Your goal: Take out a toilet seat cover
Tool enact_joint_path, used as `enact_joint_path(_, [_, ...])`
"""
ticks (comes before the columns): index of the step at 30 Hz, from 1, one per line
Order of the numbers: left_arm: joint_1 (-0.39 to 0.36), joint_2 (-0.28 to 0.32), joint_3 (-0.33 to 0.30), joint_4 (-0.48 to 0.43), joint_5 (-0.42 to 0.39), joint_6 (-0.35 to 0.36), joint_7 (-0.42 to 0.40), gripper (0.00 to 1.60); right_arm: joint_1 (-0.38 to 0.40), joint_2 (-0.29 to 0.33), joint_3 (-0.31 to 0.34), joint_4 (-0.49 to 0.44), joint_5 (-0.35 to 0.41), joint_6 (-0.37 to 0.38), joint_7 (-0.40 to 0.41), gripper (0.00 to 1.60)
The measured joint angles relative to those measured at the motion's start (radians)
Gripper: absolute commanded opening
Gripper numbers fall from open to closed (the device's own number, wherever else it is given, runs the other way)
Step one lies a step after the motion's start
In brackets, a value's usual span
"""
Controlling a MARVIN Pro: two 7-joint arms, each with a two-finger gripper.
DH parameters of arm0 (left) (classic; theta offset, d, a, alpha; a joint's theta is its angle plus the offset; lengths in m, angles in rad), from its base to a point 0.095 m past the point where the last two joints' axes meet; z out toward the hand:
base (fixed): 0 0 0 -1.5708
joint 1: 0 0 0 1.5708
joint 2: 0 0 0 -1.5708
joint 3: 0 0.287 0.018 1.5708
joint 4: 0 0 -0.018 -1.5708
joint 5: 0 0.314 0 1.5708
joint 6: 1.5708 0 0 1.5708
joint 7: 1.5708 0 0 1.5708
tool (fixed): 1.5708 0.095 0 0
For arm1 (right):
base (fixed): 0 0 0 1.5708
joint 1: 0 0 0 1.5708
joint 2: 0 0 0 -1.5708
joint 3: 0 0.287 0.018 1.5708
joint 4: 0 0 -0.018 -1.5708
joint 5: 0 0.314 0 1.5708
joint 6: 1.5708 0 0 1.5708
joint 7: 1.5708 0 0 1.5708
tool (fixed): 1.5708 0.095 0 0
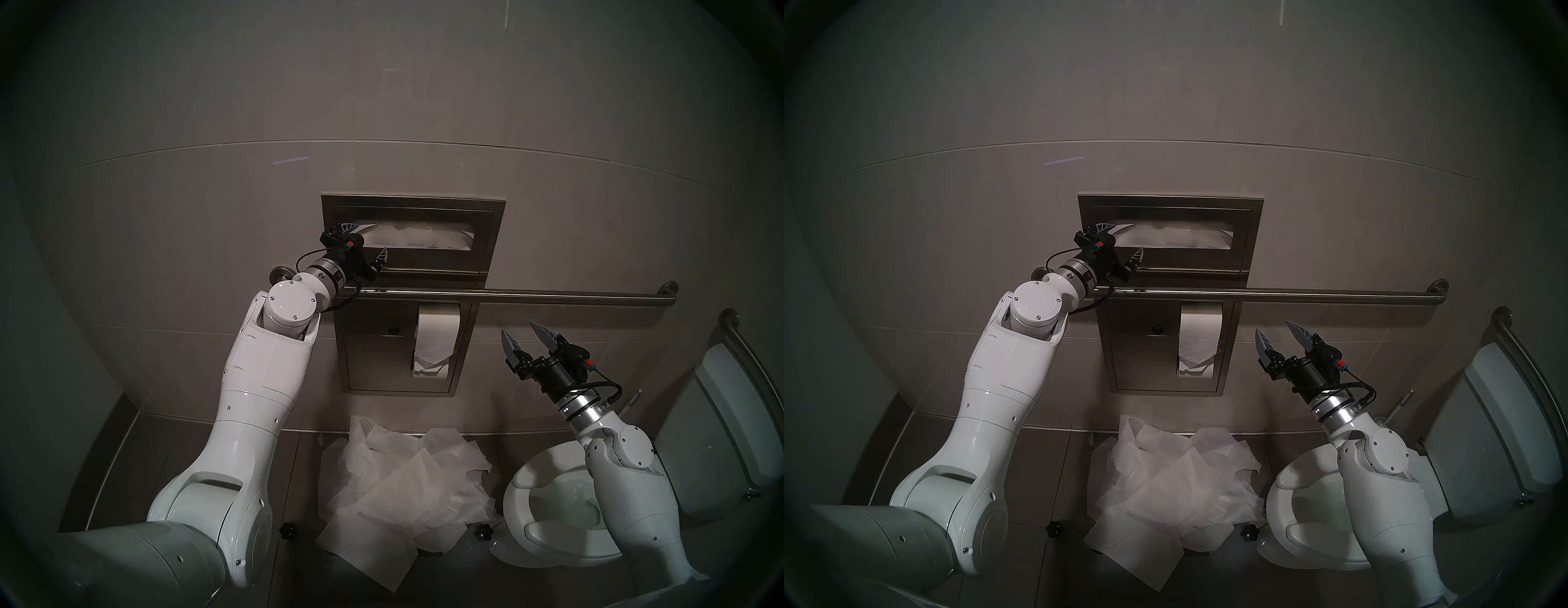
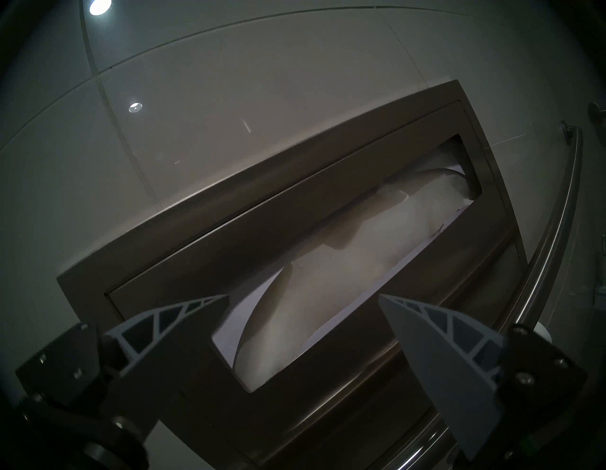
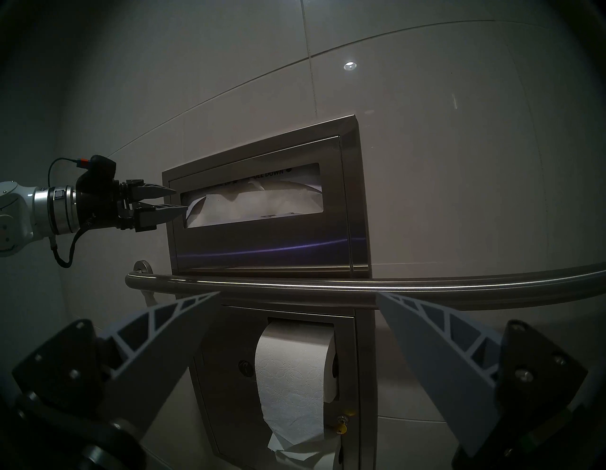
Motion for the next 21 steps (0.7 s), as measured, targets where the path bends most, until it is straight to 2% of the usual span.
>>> enact_joint_path(21, [-0.112,-0.005,-0.016,0.127,0.003,0.018,-0.027,1.60,0.000,0.000,0.000,0.011,0.000,0.000,0.006,1.60])
